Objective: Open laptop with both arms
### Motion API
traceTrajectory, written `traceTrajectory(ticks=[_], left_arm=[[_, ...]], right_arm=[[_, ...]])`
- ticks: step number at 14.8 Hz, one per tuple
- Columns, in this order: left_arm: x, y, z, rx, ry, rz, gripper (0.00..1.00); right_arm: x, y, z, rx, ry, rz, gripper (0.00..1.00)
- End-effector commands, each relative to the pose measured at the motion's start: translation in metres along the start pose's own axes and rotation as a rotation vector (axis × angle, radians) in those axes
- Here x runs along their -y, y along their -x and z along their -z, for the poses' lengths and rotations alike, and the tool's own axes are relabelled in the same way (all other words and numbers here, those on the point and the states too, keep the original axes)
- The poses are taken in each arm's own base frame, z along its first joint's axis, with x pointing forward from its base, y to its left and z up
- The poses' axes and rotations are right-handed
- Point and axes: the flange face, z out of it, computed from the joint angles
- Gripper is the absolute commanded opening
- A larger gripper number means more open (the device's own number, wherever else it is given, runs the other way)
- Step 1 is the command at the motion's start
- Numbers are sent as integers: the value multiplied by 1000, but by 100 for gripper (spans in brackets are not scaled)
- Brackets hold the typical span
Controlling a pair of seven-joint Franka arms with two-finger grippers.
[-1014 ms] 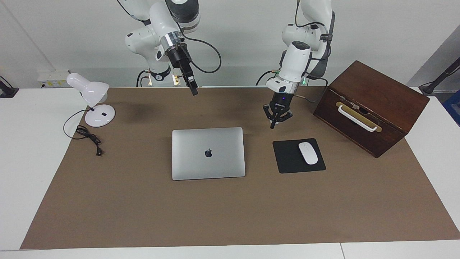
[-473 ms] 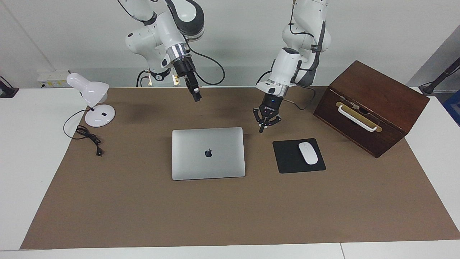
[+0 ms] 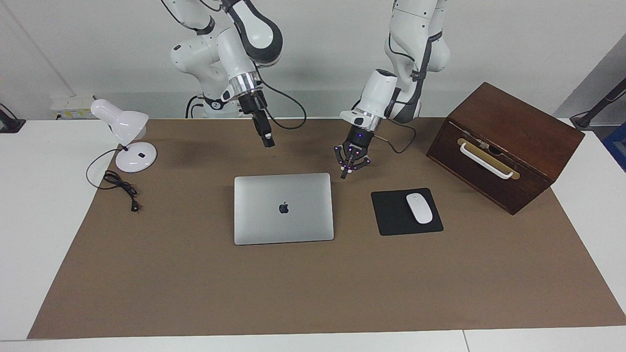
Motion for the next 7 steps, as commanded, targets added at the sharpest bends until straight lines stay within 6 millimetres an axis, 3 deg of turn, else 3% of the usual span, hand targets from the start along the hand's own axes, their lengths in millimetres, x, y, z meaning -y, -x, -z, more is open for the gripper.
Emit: traceTrajectory(ticks=[1, 7], left_arm=[[-8, 9, -8, -16, 11, -1, 0], [-25, 0, -29, -16, 26, -11, 0]], right_arm=[[-5, -6, -12, -16, 28, 3, 100], [-9, -8, -34, -13, 60, -2, 100]])
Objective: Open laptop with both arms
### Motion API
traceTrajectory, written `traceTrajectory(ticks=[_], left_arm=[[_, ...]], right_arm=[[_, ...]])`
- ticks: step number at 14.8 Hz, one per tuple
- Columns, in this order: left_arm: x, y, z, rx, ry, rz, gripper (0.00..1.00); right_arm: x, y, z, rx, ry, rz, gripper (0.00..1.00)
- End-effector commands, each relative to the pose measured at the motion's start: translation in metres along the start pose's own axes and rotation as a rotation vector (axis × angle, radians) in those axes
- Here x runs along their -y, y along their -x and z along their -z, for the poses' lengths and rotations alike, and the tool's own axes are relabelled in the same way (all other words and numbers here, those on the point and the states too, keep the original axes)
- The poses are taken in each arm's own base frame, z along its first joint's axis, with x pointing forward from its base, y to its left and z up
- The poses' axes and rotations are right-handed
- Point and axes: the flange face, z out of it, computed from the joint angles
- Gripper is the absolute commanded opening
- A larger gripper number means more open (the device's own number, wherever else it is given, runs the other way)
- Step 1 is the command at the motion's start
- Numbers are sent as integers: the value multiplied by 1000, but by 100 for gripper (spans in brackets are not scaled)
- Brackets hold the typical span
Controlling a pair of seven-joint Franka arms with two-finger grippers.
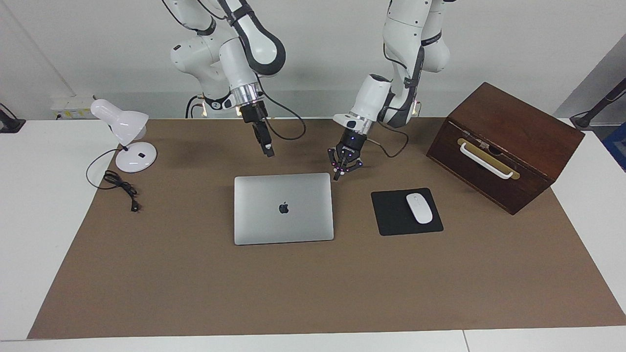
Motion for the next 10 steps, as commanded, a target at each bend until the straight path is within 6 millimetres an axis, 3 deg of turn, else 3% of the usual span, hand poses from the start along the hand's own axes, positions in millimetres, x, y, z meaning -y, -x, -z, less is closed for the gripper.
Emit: traceTrajectory(ticks=[1, 10], left_arm=[[-11, -9, -13, -24, 8, 17, 0], [-16, -8, -39, -5, 6, 17, 0]], right_arm=[[9, -4, -12, 2, -2, -8, 100], [26, -19, -51, -13, 9, -20, 100]])
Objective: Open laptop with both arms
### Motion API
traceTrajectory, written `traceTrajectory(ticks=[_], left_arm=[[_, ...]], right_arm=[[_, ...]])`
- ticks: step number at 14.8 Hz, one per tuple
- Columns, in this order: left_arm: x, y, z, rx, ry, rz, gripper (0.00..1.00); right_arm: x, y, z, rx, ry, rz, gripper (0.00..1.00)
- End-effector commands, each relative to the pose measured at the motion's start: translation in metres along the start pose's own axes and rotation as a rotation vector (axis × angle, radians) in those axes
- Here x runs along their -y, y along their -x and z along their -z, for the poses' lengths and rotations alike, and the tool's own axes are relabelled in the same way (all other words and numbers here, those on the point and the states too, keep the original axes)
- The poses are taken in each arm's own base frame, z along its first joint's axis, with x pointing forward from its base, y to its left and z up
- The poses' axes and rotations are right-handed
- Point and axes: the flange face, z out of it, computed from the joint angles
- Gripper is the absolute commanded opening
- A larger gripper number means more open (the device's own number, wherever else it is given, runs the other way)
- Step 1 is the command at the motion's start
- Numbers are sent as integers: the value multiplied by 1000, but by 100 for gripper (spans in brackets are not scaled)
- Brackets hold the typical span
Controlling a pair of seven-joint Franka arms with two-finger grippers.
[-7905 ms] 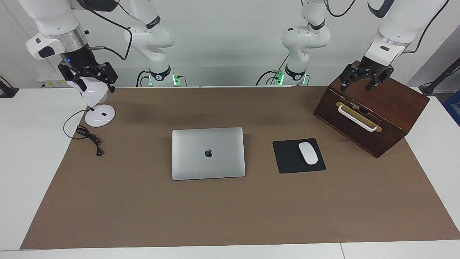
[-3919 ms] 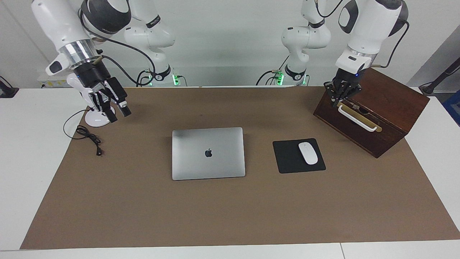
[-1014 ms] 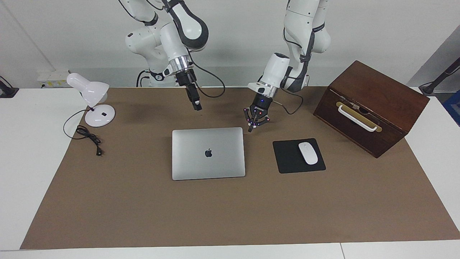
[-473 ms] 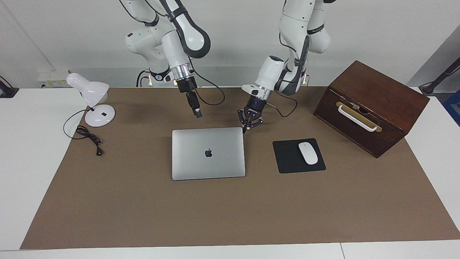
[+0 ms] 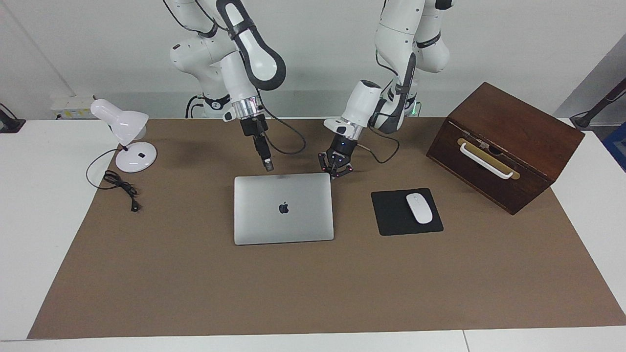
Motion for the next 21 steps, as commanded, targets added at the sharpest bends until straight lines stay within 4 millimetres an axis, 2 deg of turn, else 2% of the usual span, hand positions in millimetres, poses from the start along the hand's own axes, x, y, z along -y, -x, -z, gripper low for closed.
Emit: traceTrajectory(ticks=[1, 6, 12, 21], left_arm=[[-1, 2, -12, -6, -7, 14, 0], [-2, -3, -16, -13, -6, 14, 0], [-4, 2, -28, 4, -7, 10, 0], [-3, 4, -30, 8, -8, -3, 0]], right_arm=[[10, -6, -17, 8, -5, 10, 100], [7, 3, -18, 18, 0, 24, 100], [9, -5, -29, 19, 4, 18, 100], [33, -19, -41, 19, -35, 18, 100]])
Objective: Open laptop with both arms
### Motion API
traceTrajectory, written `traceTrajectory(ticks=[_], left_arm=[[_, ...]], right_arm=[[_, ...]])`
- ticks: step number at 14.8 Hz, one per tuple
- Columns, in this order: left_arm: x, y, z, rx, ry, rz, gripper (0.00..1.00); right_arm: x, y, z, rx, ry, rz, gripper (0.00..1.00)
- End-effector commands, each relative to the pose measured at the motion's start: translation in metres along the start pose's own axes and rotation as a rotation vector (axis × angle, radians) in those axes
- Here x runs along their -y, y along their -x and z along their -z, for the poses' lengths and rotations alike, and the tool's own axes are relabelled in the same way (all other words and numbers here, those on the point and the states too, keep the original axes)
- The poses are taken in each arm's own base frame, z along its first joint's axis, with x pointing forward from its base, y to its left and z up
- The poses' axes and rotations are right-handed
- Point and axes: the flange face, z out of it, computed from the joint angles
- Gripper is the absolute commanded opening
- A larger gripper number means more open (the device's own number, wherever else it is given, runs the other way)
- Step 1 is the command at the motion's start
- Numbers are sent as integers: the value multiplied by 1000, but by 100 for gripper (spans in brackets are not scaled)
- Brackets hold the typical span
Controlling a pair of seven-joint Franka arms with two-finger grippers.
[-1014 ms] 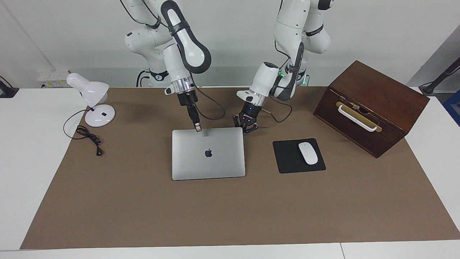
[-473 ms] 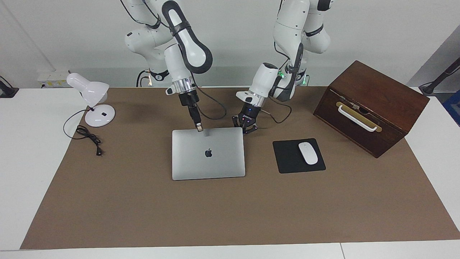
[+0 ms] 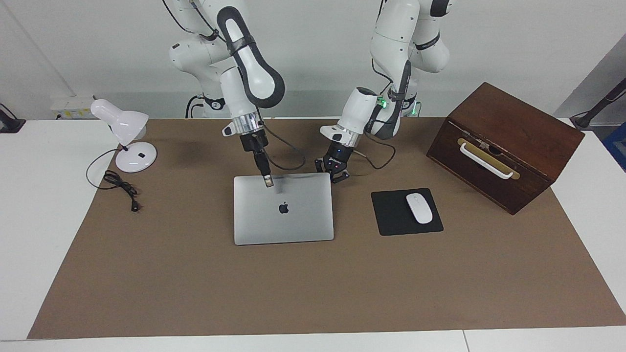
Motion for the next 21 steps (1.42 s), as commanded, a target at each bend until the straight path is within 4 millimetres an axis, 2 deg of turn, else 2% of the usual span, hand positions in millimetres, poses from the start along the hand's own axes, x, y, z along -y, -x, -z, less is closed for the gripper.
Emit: traceTrajectory(ticks=[1, 4, 8, 11, 21], left_arm=[[-2, 4, -10, -1, -5, -3, 0], [-1, 7, -13, 8, -8, -3, 0], [-2, 7, -13, 8, -7, -9, 0], [-2, 7, -13, 8, -7, -9, 0], [-2, 9, -14, 11, -8, -10, 0]], right_arm=[[17, -5, -7, 18, -33, 22, 100], [24, -4, -11, 22, -46, 29, 100], [45, 1, -15, 45, -87, 19, 100], [62, -4, -17, 43, -118, 22, 100], [126, -41, -6, 64, -267, 24, 100]])
